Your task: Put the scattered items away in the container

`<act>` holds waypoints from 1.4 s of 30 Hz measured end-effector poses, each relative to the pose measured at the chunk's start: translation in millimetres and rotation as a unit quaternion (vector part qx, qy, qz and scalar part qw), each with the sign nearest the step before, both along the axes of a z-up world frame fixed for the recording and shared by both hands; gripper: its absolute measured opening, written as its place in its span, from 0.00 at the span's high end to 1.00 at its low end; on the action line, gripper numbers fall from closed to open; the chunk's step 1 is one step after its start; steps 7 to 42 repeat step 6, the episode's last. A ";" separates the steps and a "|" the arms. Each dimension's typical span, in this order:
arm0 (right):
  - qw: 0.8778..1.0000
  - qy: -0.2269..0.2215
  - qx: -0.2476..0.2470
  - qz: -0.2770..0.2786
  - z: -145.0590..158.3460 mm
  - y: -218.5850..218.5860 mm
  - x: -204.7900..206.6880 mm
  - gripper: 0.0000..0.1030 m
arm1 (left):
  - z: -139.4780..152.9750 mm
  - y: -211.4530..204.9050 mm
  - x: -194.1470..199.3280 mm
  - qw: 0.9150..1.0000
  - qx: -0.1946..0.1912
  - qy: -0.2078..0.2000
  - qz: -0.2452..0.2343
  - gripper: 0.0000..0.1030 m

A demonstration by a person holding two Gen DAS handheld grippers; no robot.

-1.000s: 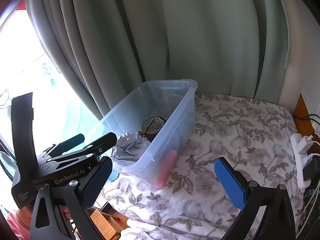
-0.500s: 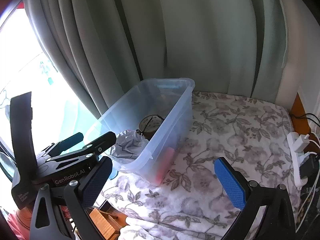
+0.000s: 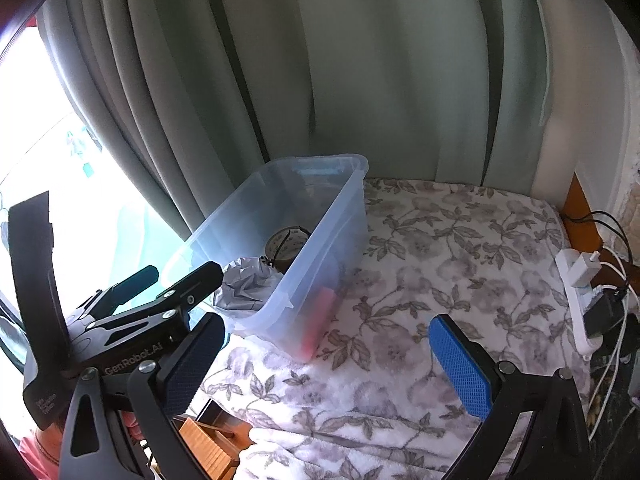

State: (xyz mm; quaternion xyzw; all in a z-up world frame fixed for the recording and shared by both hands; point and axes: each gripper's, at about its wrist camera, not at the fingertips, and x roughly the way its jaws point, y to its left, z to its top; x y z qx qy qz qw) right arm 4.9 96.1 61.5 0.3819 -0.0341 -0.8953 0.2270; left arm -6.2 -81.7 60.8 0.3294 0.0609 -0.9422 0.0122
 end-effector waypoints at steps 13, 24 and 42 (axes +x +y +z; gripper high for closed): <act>1.000 0.005 -0.001 0.003 3.8 -1.5 3.7 0.00 | 3.7 -3.4 4.9 1.000 0.005 0.005 0.000 0.05; 1.000 0.005 -0.001 0.003 3.8 -1.5 3.7 0.00 | 3.7 -3.4 4.9 1.000 0.005 0.005 0.000 0.05; 1.000 0.005 -0.001 0.003 3.8 -1.5 3.7 0.00 | 3.7 -3.4 4.9 1.000 0.005 0.005 0.000 0.05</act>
